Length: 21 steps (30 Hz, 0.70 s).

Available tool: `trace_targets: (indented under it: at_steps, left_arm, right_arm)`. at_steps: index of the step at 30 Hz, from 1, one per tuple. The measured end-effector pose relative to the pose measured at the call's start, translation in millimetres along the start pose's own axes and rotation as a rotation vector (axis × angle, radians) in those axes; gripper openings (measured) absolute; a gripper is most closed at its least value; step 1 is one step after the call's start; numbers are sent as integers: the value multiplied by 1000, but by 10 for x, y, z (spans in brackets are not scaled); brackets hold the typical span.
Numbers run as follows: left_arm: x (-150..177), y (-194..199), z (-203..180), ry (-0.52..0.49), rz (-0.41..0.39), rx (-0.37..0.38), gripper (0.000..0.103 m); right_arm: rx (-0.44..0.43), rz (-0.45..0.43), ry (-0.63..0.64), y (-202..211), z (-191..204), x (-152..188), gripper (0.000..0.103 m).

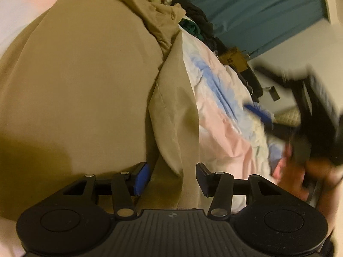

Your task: Fold clothes

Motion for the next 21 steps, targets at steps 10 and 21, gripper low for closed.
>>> trace_targets:
  at_steps: [10,21]
  left_arm:
    - [-24,-148,76,-5,-35,25,12]
    - [-41,-169,255,39,-21,76,3]
  right_arm:
    - [25,204,316,-1827,137,-668,76]
    - [74,123,391,-2601,150,-978,6]
Point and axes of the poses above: each gripper's, at about its wrist camera, not at the fingertips, and y roughly against the way its jaws point, z to its left, x to its underside, the point moved 1 cm from there along -y, roughly the way its jaws point, and after that the axes turned 15 degrees about y, right-handed, at the moved point
